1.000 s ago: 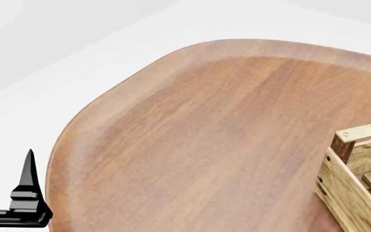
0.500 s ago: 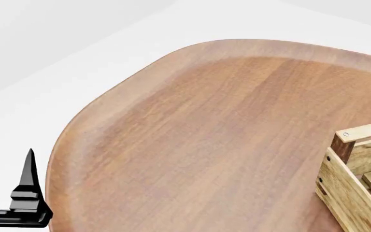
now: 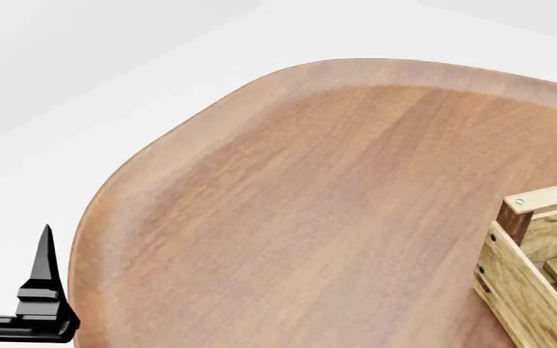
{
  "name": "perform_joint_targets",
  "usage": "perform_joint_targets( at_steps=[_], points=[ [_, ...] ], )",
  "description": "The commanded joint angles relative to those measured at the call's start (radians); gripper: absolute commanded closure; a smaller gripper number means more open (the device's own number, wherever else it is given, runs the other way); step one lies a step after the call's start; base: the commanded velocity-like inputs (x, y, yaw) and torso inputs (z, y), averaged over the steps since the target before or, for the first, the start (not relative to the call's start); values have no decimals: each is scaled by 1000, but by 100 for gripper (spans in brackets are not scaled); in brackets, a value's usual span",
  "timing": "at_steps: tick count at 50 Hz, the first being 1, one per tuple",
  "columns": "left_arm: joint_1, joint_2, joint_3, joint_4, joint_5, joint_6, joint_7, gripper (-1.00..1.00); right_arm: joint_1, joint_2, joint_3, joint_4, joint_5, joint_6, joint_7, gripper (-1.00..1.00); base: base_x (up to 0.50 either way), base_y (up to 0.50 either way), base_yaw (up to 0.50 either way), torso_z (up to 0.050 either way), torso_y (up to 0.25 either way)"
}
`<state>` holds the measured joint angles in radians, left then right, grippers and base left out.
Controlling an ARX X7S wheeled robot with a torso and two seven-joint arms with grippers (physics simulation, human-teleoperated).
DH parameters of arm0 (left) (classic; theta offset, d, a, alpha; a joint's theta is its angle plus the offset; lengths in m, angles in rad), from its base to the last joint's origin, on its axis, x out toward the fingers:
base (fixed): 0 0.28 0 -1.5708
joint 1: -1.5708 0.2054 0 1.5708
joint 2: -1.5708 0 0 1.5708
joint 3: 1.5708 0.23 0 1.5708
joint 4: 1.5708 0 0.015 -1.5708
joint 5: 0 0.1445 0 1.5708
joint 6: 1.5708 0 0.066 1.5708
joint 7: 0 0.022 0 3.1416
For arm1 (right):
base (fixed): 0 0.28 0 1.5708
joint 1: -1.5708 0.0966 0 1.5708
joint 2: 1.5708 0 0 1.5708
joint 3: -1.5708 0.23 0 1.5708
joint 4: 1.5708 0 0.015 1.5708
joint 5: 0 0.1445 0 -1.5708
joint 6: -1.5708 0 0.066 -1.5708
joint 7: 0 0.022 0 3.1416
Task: Pick up the salad dressing and put it in the tray.
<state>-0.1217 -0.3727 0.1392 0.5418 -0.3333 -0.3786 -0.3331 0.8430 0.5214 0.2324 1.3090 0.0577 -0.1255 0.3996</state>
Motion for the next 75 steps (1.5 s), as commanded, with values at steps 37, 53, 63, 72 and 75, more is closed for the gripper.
perform_joint_targets(
  at_steps=[37,53,63,72,75],
  points=[
    [0,-11,9,-3,-8,7,-9,-100,-43,-12,26,0,-62,-17,26,-100,0,0,0,0,0],
    [-3,-16,12,7,-11,2,-15,-100,13,10,-2,-2,-69,3,-33,-100,0,0,0,0,0],
    [-6,-20,15,17,-13,-3,-18,-100,-123,1,21,-498,-47,314,-53,-100,0,0,0,0,0],
    [-4,-21,18,17,-14,0,-20,-100,-224,7,49,-828,-42,479,-36,-100,0,0,0,0,0],
    [-3,-22,20,18,-13,1,-21,-100,-251,5,55,-926,-37,509,-42,-100,0,0,0,0,0]
  ],
)
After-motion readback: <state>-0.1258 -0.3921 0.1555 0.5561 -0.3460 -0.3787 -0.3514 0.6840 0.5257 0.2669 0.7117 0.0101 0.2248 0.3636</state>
